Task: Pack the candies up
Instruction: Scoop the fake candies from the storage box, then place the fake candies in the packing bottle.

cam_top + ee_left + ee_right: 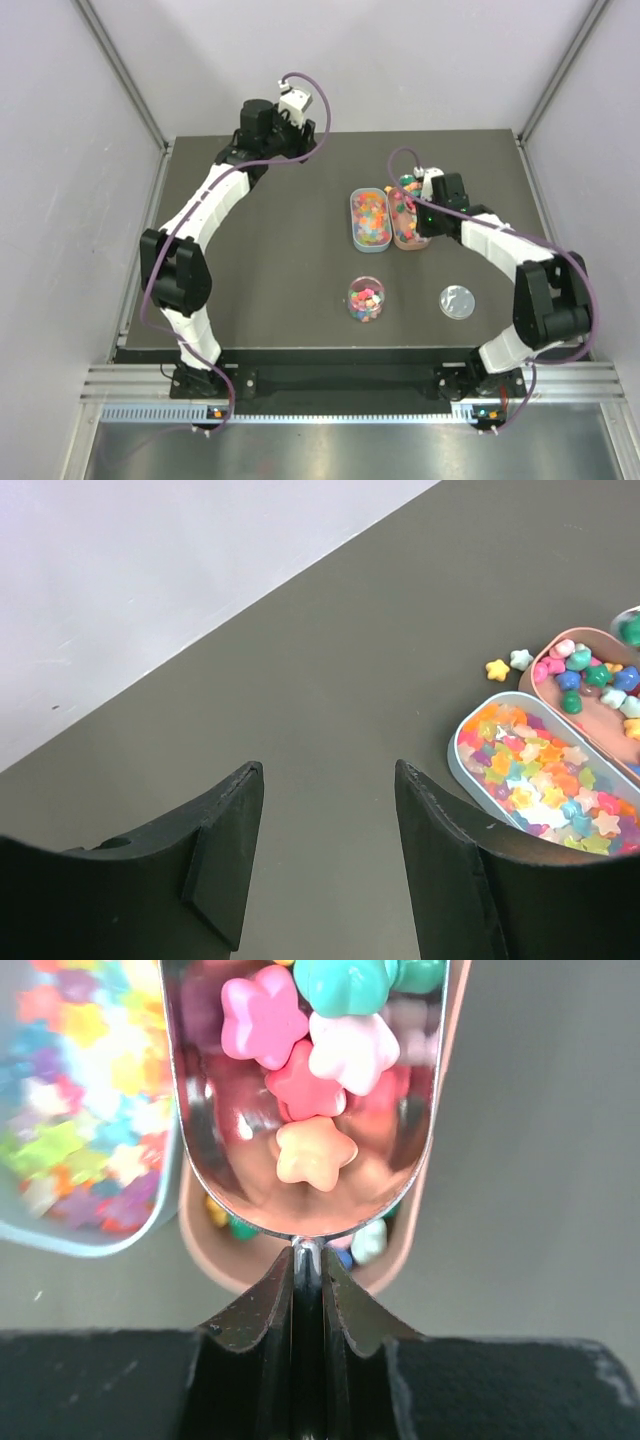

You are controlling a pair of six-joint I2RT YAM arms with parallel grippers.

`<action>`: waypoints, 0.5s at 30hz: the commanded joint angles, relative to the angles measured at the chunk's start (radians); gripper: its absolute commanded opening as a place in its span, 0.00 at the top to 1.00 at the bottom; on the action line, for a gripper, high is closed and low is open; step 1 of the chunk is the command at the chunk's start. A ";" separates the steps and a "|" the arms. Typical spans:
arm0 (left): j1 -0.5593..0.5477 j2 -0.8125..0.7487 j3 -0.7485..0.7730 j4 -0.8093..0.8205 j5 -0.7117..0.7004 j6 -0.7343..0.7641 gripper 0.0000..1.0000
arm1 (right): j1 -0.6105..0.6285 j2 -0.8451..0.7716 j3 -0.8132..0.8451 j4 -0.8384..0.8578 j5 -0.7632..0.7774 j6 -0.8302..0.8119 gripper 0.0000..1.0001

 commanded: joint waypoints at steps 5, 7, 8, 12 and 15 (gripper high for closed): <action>0.019 -0.161 -0.069 0.018 -0.009 0.020 0.39 | 0.028 -0.268 0.087 -0.268 -0.067 -0.325 1.00; 0.019 -0.209 -0.111 0.006 -0.002 0.005 0.39 | 0.028 -0.300 0.099 -0.393 -0.067 -0.451 1.00; 0.019 -0.227 -0.125 0.001 0.008 0.001 0.39 | 0.028 -0.335 0.097 -0.429 -0.072 -0.546 1.00; 0.021 -0.328 -0.181 -0.046 0.058 -0.022 0.39 | 0.028 -0.453 0.052 -0.545 -0.084 -0.739 1.00; 0.021 -0.409 -0.275 -0.040 0.071 -0.037 0.39 | 0.039 -0.526 0.041 -0.649 -0.124 -0.871 1.00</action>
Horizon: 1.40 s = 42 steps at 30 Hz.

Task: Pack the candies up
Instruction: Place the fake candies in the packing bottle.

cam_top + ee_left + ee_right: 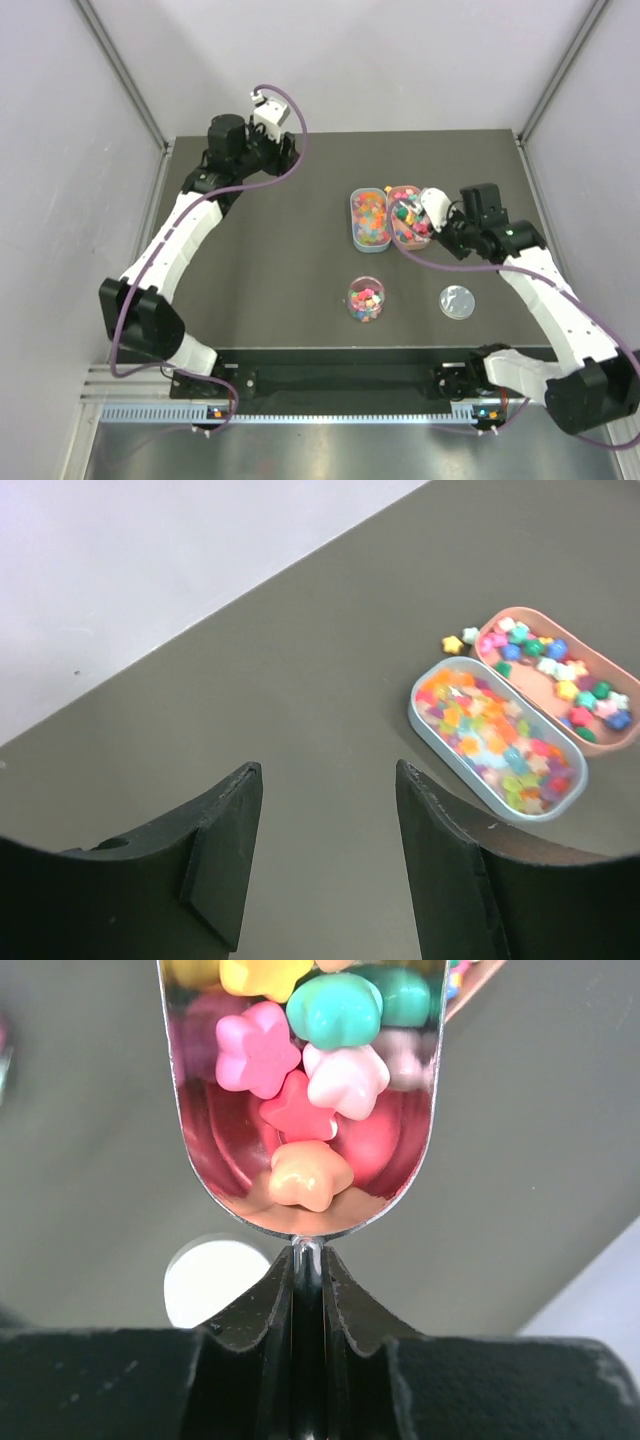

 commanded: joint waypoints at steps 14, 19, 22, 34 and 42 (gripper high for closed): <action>0.066 -0.256 -0.278 0.033 0.046 -0.068 0.39 | 0.175 -0.168 -0.048 -0.294 -0.064 -0.421 1.00; 0.077 -0.277 -0.291 0.028 0.042 -0.055 0.39 | 0.275 -0.125 -0.035 -0.302 -0.003 -0.381 1.00; 0.082 -0.296 -0.308 0.034 0.045 -0.055 0.39 | 0.314 -0.088 -0.011 -0.320 0.032 -0.373 1.00; 0.105 -0.363 -0.373 0.056 0.045 -0.063 0.39 | 0.453 -0.020 0.000 -0.342 0.173 -0.370 1.00; 0.108 -0.414 -0.433 0.080 0.049 -0.072 0.39 | 0.490 0.088 0.092 -0.397 0.255 -0.310 1.00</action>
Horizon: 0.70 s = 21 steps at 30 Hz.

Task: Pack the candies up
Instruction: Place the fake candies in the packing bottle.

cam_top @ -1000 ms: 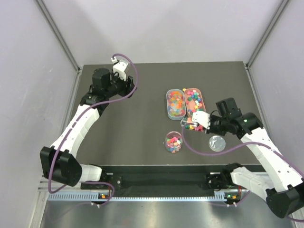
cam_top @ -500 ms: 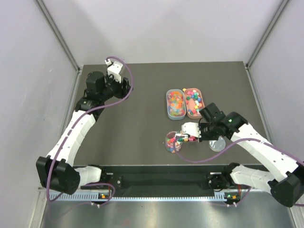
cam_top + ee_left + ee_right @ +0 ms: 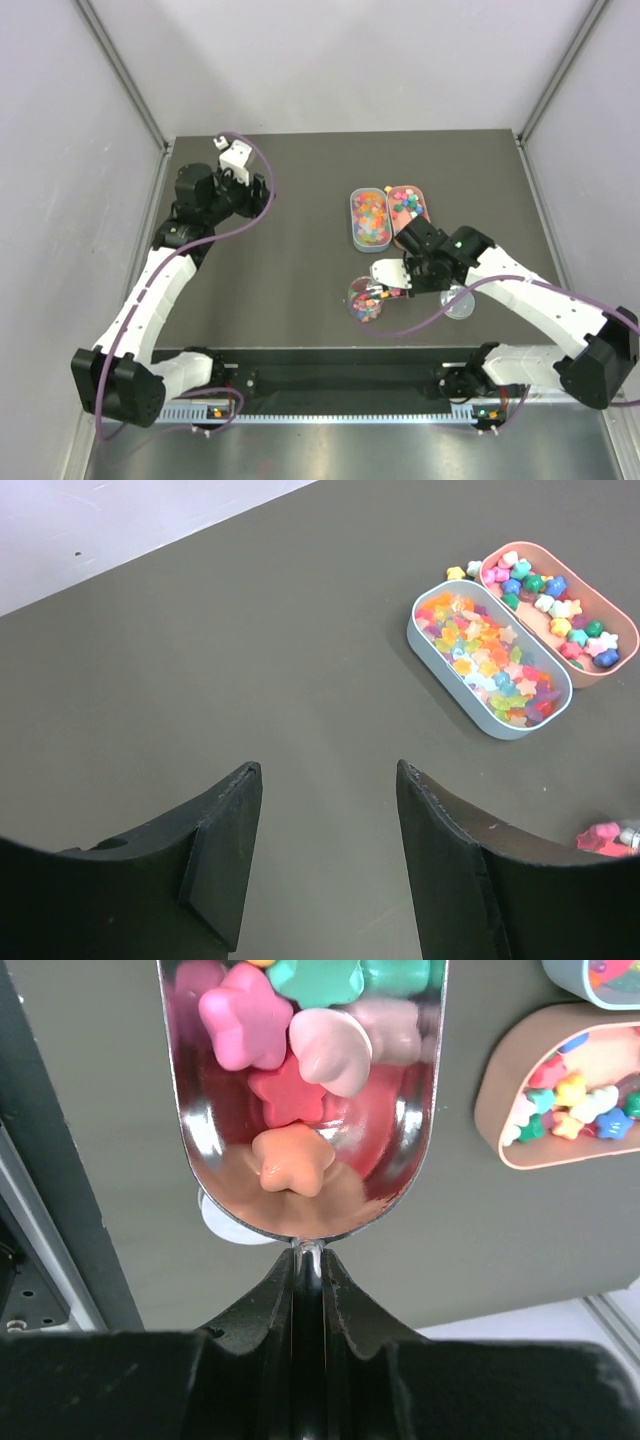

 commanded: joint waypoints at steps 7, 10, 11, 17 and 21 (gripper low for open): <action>0.014 -0.074 -0.072 0.103 0.018 -0.014 0.39 | 0.065 0.052 0.106 -0.075 0.116 0.019 1.00; 0.017 -0.082 -0.086 0.113 0.014 -0.011 0.39 | 0.089 0.051 0.099 -0.085 0.156 0.010 1.00; 0.017 -0.085 -0.087 0.114 0.014 -0.012 0.39 | 0.095 0.054 0.095 -0.088 0.169 0.009 1.00; 0.019 -0.092 -0.113 0.140 0.020 -0.019 0.39 | 0.120 0.089 0.137 -0.124 0.216 0.027 1.00; 0.019 -0.101 -0.132 0.159 0.025 -0.028 0.38 | 0.129 0.109 0.166 -0.150 0.242 0.035 1.00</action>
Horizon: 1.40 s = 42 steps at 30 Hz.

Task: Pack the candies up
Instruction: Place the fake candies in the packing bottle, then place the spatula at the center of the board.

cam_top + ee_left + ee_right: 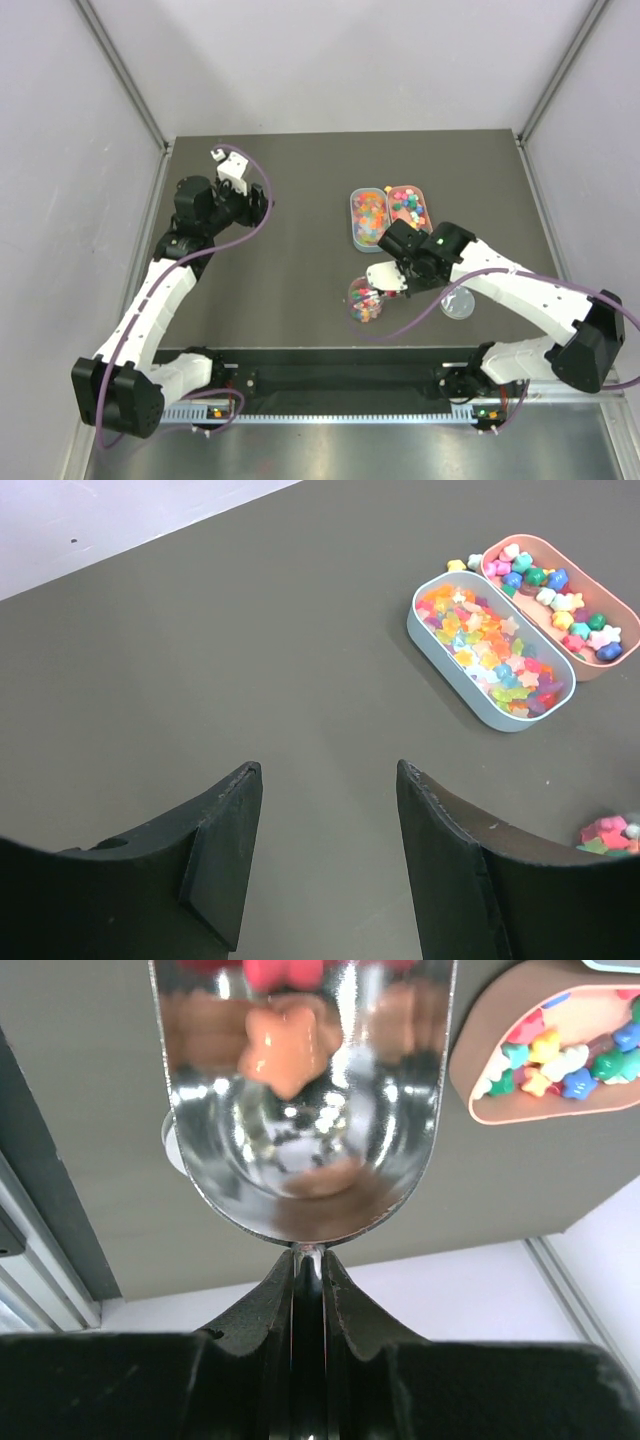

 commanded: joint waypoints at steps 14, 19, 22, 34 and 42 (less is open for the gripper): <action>0.007 -0.054 -0.046 0.115 0.032 -0.037 0.38 | 0.041 0.050 0.133 -0.091 0.105 0.000 1.00; 0.007 -0.039 -0.027 0.106 0.033 -0.047 0.38 | 0.040 0.036 0.138 -0.088 0.121 0.025 1.00; 0.007 -0.022 -0.008 0.096 0.030 -0.047 0.38 | 0.017 0.011 0.126 -0.058 0.123 0.105 1.00; 0.013 0.154 0.123 0.021 -0.091 -0.195 0.39 | -0.587 0.026 0.084 0.294 -0.073 0.353 1.00; 0.010 0.424 0.209 -0.018 -0.162 -0.281 0.42 | -0.919 0.296 0.098 0.469 -0.239 0.581 1.00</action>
